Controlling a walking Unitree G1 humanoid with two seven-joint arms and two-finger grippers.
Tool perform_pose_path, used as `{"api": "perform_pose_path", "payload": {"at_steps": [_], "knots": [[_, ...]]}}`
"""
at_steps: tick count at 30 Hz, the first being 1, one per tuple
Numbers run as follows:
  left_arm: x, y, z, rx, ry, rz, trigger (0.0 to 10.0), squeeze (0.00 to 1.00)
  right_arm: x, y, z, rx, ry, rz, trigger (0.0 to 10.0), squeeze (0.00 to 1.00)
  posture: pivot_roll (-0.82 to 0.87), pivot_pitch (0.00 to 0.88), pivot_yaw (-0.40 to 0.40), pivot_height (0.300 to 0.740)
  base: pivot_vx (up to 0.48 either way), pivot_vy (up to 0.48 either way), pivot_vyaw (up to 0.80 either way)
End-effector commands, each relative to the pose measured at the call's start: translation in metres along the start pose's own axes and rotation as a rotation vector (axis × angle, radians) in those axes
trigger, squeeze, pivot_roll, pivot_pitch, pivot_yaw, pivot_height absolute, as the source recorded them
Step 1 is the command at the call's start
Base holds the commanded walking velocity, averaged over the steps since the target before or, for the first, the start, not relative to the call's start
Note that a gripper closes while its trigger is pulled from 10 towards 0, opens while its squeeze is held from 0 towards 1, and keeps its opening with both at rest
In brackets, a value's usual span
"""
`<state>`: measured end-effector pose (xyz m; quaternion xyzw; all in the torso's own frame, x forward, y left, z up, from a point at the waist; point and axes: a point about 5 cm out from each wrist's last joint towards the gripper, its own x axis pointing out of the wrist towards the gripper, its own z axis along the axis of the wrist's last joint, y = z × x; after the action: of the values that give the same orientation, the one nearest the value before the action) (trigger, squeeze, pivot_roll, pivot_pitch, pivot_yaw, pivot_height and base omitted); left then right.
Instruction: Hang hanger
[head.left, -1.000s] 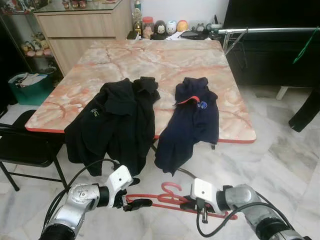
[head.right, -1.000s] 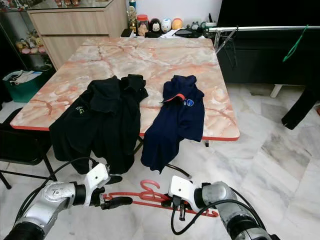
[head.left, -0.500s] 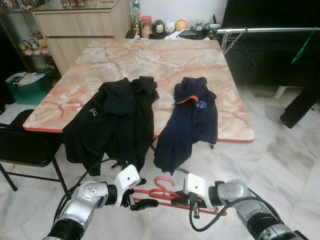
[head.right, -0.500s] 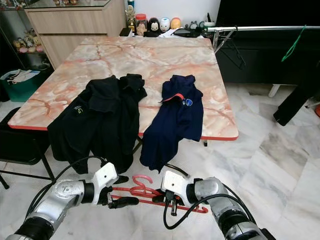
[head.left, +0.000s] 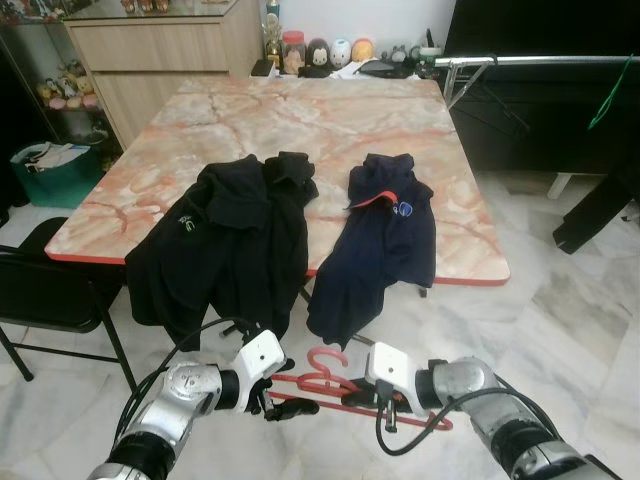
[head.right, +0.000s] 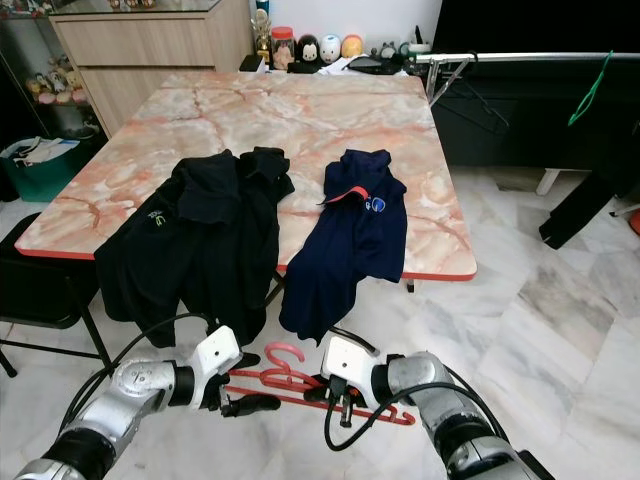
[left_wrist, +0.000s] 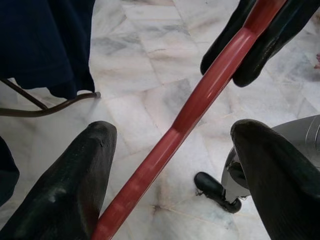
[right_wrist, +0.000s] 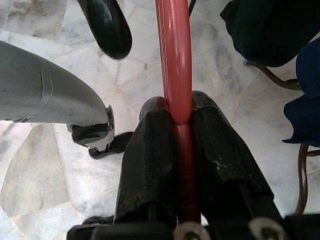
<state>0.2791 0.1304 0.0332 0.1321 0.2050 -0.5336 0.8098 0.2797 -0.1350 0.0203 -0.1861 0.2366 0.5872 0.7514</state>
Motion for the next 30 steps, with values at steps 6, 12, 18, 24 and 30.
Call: {"api": "perform_pose_path", "payload": {"at_steps": [6, 12, 18, 24, 30], "knots": [[0.0044, 0.0018, -0.003, -0.005, 0.01, 0.033, 10.0, 0.0, 0.0023, -0.0015, 0.0053, 0.002, -0.027, 0.007, 10.0, 0.0, 0.1, 0.0, -0.009, 0.74, 0.0, 0.0, 0.0], [0.0064, 0.0034, -0.0016, -0.004, -0.003, 0.043, 10.0, 0.0, 0.0023, -0.0001, 0.0021, 0.004, -0.014, 0.011, 10.0, 0.0, 0.1, 0.0, -0.012, 0.74, 0.0, 0.0, 0.0], [0.0073, 0.0036, -0.0009, -0.002, -0.011, 0.041, 0.0, 0.0, 0.0033, 0.0022, -0.0012, 0.011, -0.004, 0.013, 10.0, 0.0, 0.11, 0.0, -0.013, 0.74, 0.0, 0.0, 0.0], [0.0061, 0.0041, -0.0016, 0.002, -0.009, 0.035, 0.0, 0.0, 0.0058, 0.0031, -0.0016, 0.012, 0.005, 0.012, 10.0, 0.0, 0.11, 0.0, -0.014, 0.74, 0.0, 0.0, 0.0], [0.0058, 0.0035, -0.0026, 0.002, -0.007, 0.025, 0.0, 0.0, 0.0087, 0.0046, -0.0038, 0.014, 0.025, 0.005, 10.0, 0.0, 0.11, 0.0, -0.014, 0.74, 0.0, 0.0, 0.0]]}}
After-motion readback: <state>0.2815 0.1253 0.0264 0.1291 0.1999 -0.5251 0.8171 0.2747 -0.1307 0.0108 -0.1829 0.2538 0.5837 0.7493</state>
